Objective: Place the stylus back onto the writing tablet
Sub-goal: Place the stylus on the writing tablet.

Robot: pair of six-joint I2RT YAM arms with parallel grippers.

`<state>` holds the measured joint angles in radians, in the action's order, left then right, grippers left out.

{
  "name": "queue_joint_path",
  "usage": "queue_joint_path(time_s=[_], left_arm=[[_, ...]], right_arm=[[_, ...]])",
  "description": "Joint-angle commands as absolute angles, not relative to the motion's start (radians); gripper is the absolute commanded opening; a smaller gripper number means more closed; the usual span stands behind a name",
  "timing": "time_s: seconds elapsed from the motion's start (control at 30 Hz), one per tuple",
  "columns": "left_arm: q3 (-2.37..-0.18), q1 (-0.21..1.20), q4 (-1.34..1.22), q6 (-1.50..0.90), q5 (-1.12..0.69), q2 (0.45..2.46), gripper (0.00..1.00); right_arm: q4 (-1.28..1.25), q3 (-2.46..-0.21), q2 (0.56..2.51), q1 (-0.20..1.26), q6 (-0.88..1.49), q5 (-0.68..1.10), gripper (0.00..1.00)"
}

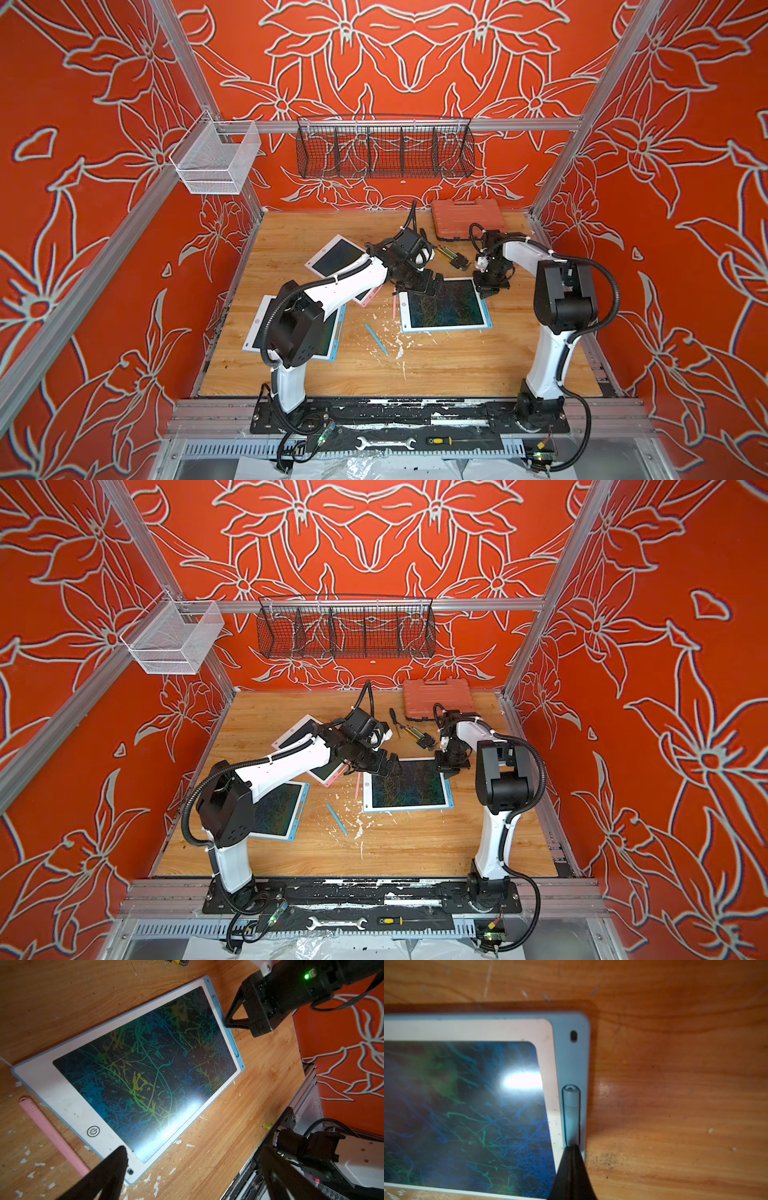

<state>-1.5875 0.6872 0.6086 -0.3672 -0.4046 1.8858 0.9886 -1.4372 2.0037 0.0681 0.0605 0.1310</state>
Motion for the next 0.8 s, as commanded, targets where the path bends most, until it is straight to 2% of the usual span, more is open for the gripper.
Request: queue_joint_path(time_s=[0.0, 0.77], left_arm=[[-1.582, 0.681, 0.606, -0.369, -0.404, 1.846, 0.97], [-1.580, 0.676, 0.603, -0.368, -0.405, 1.846, 0.97]], right_arm=[[1.023, -1.440, 2.033, 0.075, 0.065, 0.100, 0.00], [1.022, -1.437, 2.059, 0.075, 0.074, 0.106, 0.00]])
